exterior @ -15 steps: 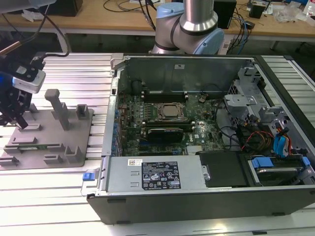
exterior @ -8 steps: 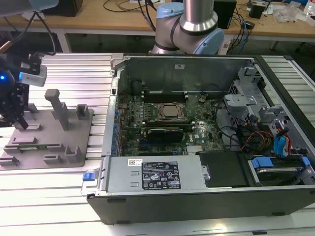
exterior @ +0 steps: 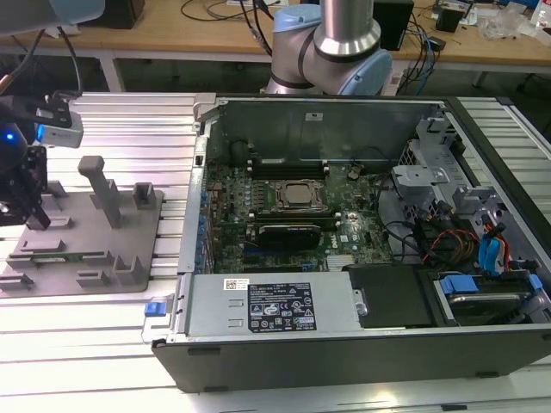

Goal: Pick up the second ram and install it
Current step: 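Pick up the second ram and move it above second insertion slot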

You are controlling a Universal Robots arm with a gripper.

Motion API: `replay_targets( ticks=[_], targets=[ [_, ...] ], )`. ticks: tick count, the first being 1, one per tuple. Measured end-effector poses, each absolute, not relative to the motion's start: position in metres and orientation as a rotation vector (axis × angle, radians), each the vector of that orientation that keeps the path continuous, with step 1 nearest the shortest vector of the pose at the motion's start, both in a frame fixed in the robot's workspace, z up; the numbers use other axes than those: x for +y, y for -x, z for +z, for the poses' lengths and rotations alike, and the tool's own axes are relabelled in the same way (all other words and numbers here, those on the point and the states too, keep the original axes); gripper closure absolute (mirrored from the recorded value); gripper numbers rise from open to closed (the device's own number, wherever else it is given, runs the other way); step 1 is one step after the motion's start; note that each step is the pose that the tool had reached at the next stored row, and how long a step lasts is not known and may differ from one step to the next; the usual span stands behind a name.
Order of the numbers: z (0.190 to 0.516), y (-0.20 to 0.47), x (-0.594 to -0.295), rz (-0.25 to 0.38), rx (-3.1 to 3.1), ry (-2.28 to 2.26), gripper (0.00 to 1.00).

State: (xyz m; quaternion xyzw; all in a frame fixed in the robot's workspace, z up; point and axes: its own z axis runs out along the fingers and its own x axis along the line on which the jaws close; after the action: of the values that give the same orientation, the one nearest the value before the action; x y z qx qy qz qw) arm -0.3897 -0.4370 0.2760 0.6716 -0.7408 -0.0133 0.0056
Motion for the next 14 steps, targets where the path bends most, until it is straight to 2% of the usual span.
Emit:
replay_targets(
  ticks=[14],
  targets=[
    [0.253,0.395,-0.437,-0.054,-2.304,-2.13,0.92]
  ],
)
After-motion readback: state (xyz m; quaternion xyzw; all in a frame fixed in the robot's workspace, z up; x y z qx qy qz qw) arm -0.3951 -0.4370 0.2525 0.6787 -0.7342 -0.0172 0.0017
